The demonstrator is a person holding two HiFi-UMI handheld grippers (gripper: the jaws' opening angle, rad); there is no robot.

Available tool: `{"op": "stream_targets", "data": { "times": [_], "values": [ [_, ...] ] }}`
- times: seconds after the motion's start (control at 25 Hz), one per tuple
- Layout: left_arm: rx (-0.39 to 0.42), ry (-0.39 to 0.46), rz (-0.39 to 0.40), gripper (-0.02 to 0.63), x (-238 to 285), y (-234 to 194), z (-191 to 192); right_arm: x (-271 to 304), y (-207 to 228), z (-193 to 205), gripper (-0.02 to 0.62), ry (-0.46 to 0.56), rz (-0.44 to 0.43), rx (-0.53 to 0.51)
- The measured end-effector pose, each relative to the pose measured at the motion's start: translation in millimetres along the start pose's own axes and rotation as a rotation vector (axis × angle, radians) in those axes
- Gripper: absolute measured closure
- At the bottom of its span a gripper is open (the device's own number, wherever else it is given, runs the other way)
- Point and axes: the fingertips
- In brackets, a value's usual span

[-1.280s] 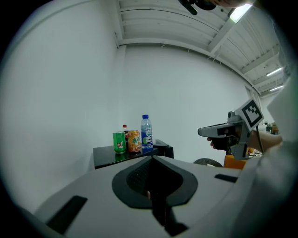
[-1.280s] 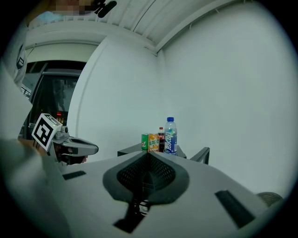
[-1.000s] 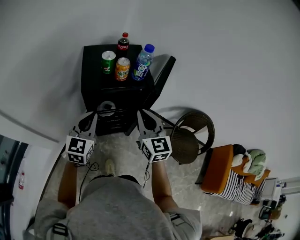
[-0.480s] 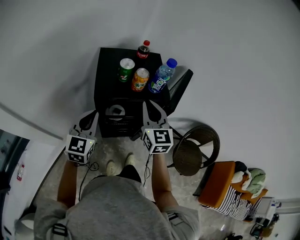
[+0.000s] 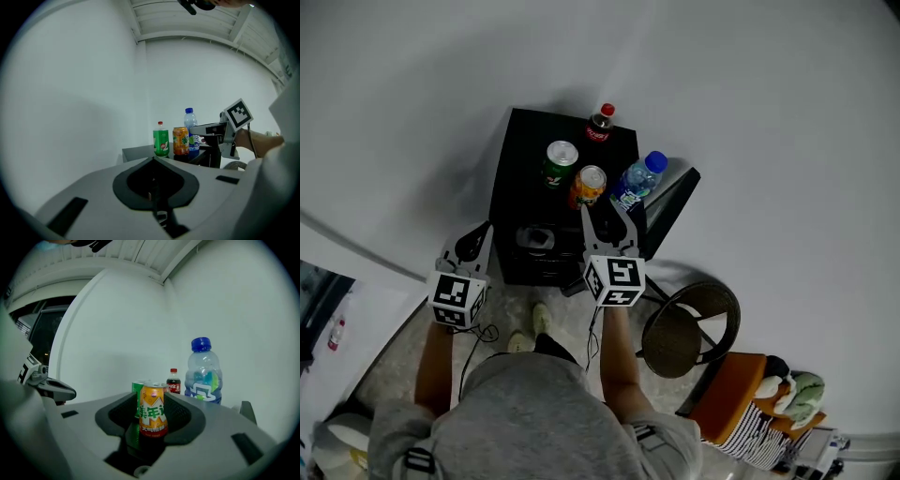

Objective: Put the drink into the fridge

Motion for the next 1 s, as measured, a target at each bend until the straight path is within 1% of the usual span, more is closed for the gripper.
{"op": "stream_targets", "data": {
  "times": [0.16,0.28,0.56,1.0],
  "values": [
    [-0.016,-0.003,-0.039,0.603,10.6,-9.7,-1.2,20.2,3.4,1.3,0.38,-0.014,-0.015,-0.001],
    [-0.03,-0.015,-0.059,0.601,14.6,-13.8,3.5,32.7,4.3,6.5,0.329,-0.041,-0.029,-0.007],
    [-0.042,-0.03,-0.1,0.601,22.0,-21.7,7.3,54.3,7.5,11.3,0.305,-0.058,-0.044,-0.024],
    [-0.054,-0.046,-0.142,0.601,23.7,-27.9,10.4,72.6,4.7,11.6,0.282,-0.053,-0.084,-0.008]
  ]
}}
Point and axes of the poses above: the fingertips, and each gripper's own axes: x forward along the fingers, y to its right, z out of its underside, and after that the axes turned 3 degrees about z, right-handed
